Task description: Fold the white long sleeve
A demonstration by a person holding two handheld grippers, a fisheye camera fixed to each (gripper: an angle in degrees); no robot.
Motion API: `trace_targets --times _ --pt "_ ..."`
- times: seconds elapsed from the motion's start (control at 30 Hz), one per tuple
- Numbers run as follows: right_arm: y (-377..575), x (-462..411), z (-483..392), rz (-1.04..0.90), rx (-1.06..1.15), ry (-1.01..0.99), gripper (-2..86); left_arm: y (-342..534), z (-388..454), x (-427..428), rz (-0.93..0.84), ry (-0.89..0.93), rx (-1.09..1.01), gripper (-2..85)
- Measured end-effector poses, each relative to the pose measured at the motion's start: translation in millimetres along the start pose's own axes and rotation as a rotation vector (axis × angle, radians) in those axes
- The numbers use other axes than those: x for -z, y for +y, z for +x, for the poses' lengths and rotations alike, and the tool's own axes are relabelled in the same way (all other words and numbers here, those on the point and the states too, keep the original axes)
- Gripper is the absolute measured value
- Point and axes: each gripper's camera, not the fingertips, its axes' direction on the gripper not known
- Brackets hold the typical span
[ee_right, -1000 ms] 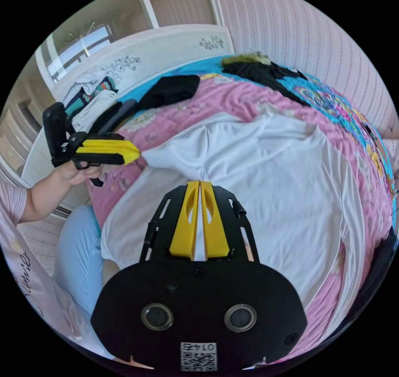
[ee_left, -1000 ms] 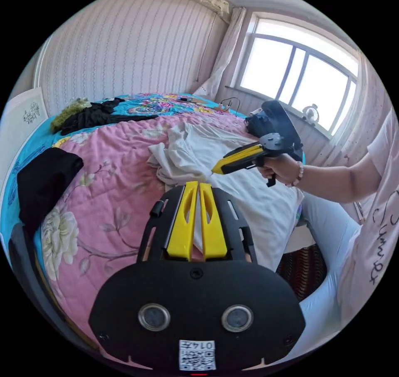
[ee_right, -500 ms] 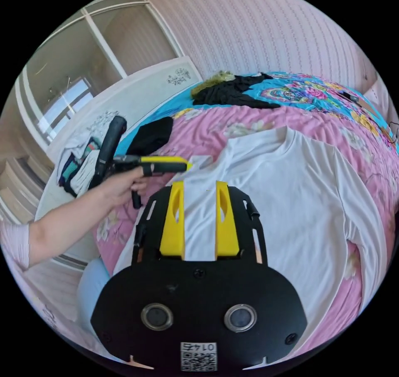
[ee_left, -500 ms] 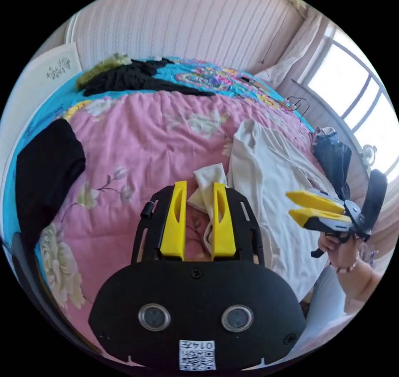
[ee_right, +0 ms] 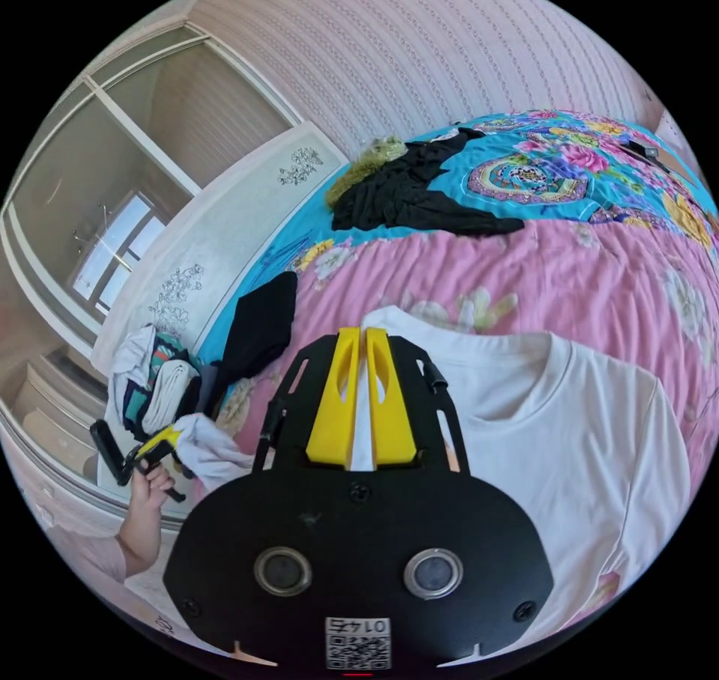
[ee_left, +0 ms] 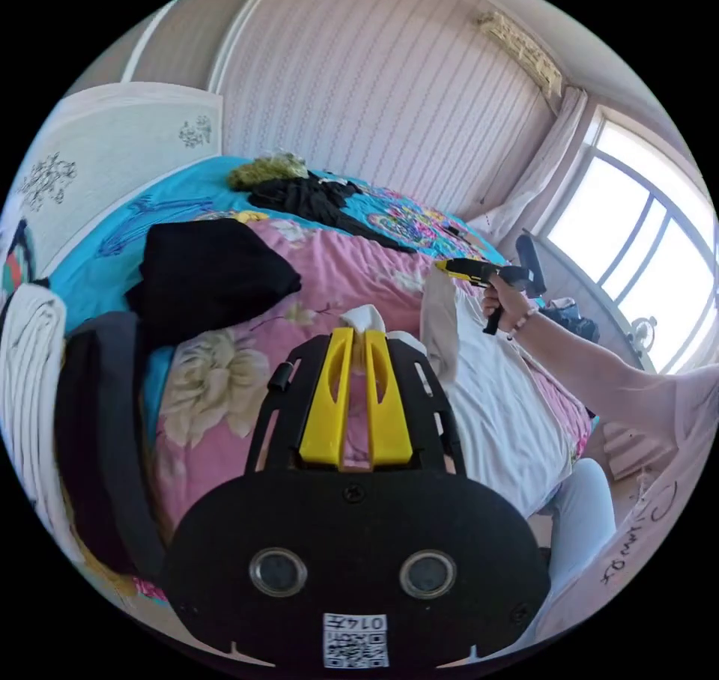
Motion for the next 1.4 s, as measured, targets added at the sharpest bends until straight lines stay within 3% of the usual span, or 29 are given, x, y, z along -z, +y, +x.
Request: trace_targets --times 0.23,0.43,0.6,0.7,0.77,0.93,1.03,1.13,1.23,1.4 --pt "-31 -94 26 -0.133 0.024 0.141 0.6 51 -37 133 0.075 -0.071 0.143 -0.5" --pt "3 -148 70 -0.195 0.015 0.295 2.6 75 -63 150 0.073 -0.214 0.264 -0.5" --pt "38 -118 79 -0.113 0.097 0.31 5.1 79 -59 142 0.013 -0.34 0.182 5.9" --pt "83 -102 39 -0.104 0.288 0.211 4.5 73 -52 120 -0.072 -0.319 0.083 9.4" --pt "148 -107 -11 -0.212 0.502 -0.039 5.2 75 -42 99 -0.144 -0.29 0.065 7.9" --pt "296 -152 -95 -0.394 0.785 -0.279 8.1 71 -36 111 -0.151 -0.234 0.11 4.1" --pt "344 -181 -118 -0.446 0.827 -0.313 5.7 54 -23 144 -0.178 -0.148 0.109 3.5" --pt "371 -204 -119 -0.484 0.843 -0.137 0.3 36 -5 173 -0.241 -0.093 0.065 0.5" --pt "372 -173 -105 -0.443 0.835 -0.236 -0.6 16 17 198 -0.345 -0.086 -0.031 -0.4" --pt "363 -133 -71 -0.393 0.85 -0.315 -0.3 -15 35 218 -0.396 -0.255 -0.175 -0.6"
